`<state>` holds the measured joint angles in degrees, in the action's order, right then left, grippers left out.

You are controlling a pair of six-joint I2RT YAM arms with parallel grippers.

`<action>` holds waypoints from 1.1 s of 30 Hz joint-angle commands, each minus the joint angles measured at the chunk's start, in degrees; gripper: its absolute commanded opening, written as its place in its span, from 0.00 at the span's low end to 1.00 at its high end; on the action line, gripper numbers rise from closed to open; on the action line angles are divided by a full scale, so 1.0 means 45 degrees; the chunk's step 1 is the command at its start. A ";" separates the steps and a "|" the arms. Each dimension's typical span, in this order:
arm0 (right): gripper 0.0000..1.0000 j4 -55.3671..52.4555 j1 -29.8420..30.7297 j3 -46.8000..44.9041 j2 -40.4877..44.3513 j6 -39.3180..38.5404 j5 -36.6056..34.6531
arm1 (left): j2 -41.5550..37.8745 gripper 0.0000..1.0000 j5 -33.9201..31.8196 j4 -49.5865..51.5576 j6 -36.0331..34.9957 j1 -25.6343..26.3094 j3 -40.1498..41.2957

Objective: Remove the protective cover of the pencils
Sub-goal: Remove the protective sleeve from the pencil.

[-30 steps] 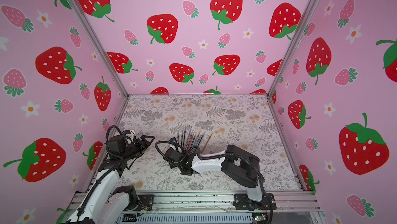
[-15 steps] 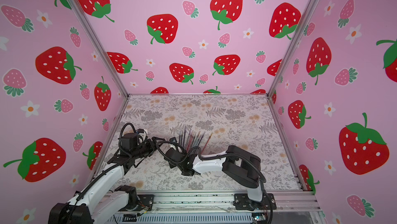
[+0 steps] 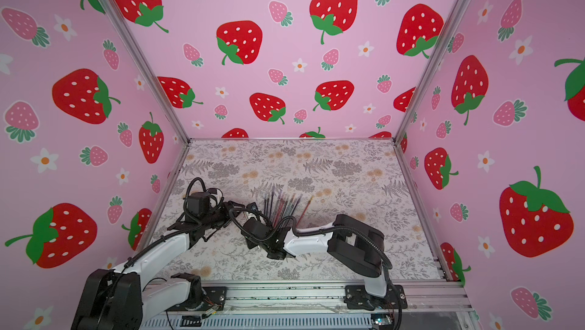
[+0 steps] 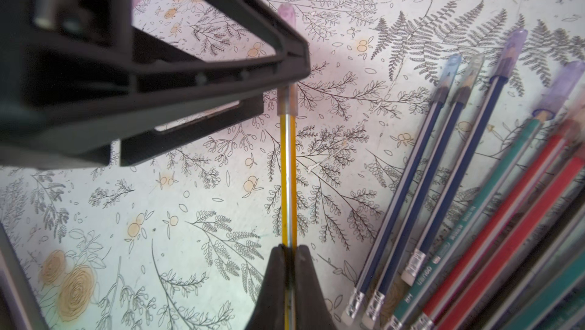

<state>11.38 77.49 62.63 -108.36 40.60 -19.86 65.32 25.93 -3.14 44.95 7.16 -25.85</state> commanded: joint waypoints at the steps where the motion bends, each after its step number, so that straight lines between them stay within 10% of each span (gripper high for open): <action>1: 0.00 0.0304 0.0117 0.0279 0.0094 -0.0051 0.0172 | 0.0252 0.51 -0.0132 -0.0560 0.0068 0.0069 -0.0633; 19: 0.00 0.0304 0.0144 0.0491 -0.0053 -0.0060 0.0252 | 0.0446 0.16 -0.0187 -0.0616 0.0107 0.0362 -0.0777; 33: 0.32 0.0050 0.0161 0.0744 -0.0542 0.0086 0.0213 | -0.0014 0.08 -0.0118 -0.0170 -0.0182 0.0372 -0.0720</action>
<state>11.90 77.67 64.36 -109.19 40.66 -18.57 66.52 24.51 -4.86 44.80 8.58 -27.20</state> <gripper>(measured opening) 0.310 0.137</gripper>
